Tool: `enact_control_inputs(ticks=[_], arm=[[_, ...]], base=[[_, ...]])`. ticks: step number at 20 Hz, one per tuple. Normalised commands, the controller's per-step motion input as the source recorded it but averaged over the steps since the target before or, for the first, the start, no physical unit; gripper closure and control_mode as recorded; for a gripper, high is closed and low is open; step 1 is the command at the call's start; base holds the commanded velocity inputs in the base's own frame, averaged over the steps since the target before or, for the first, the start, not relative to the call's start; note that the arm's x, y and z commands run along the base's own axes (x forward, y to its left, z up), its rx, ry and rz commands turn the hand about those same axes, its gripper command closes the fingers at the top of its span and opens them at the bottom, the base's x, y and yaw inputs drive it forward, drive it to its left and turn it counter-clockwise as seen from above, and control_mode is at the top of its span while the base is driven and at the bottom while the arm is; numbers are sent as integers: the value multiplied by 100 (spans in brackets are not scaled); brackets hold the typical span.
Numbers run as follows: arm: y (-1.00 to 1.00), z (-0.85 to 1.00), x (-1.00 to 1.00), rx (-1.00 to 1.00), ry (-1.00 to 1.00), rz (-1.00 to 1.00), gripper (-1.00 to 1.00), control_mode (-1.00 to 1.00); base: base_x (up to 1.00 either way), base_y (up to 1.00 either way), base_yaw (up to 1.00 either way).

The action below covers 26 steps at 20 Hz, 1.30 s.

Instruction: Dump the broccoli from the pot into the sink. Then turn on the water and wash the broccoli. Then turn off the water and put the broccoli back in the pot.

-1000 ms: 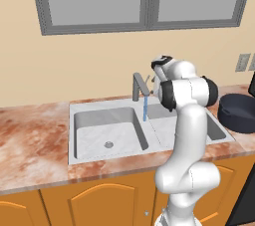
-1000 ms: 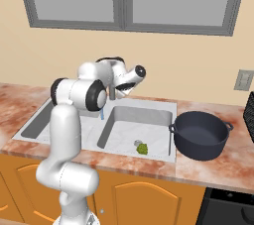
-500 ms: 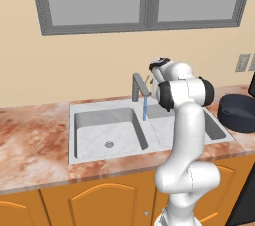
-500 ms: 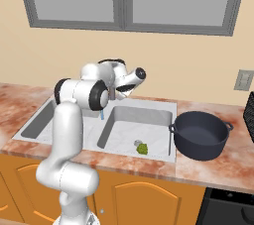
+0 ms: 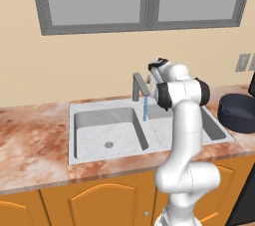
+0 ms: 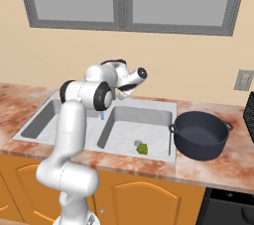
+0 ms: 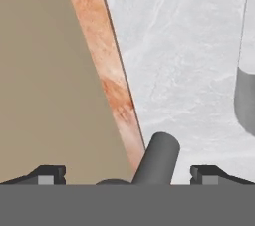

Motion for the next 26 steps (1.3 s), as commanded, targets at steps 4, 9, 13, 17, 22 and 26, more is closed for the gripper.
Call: enact_control_inputs(ticks=[4,9,13,17,22,26], arm=[[6,-9,31,0,0,14,-100,-100],[8,-5,30,0,-1,14,-100,-100],[34,0,8,0,-14,14,-100,-100],[88,17,0,-8,-26,11,-100,-100],[99,41,0,-17,-27,7,-100,-100],[94,53,0,-24,-31,1,-100,-100]], base=[[0,0,0],[0,0,0],[0,0,0],[0,0,0],[0,0,0],[0,0,0]])
